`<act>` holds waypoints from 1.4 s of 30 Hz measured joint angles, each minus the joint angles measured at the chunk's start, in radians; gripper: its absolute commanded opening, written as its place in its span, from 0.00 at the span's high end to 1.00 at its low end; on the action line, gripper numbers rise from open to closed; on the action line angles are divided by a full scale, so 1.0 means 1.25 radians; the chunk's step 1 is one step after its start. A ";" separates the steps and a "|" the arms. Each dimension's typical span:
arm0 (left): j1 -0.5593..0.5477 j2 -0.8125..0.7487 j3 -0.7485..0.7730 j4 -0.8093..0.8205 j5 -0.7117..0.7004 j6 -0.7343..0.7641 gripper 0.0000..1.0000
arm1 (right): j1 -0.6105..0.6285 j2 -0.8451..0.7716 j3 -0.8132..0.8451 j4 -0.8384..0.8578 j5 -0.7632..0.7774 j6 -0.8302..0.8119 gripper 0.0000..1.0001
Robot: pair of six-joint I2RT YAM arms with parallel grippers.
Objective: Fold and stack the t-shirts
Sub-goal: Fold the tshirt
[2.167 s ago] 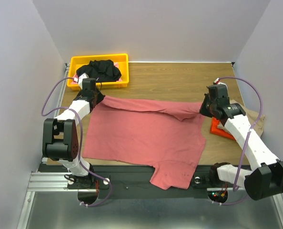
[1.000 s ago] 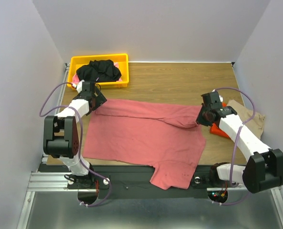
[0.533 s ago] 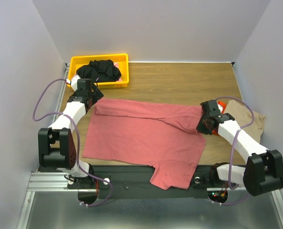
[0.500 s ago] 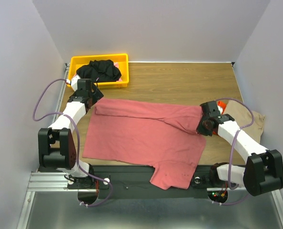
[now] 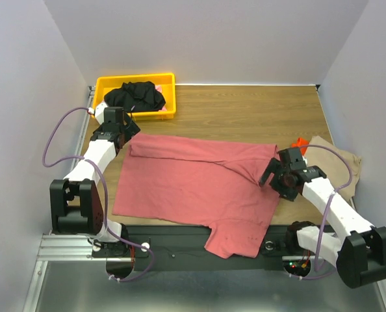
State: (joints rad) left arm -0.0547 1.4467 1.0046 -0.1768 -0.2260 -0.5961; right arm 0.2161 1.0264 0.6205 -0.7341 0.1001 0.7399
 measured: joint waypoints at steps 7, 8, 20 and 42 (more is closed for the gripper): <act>0.000 -0.013 -0.002 0.001 0.002 0.000 0.02 | 0.000 -0.016 0.107 -0.020 -0.014 -0.049 0.00; 0.000 -0.013 -0.002 0.001 0.003 0.000 0.02 | 0.000 -0.007 0.121 -0.016 -0.025 -0.060 0.00; 0.000 -0.012 -0.019 0.020 0.036 0.001 0.02 | 0.000 0.103 0.117 0.095 -0.187 -0.099 0.01; -0.459 0.023 -0.069 0.128 0.128 -0.017 0.01 | 0.011 0.107 0.053 0.056 -0.102 -0.148 0.57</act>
State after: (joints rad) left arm -0.6289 1.4757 0.9184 -0.0166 -0.0662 -0.6178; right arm 0.2302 1.1606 0.6868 -0.6647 -0.0277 0.5552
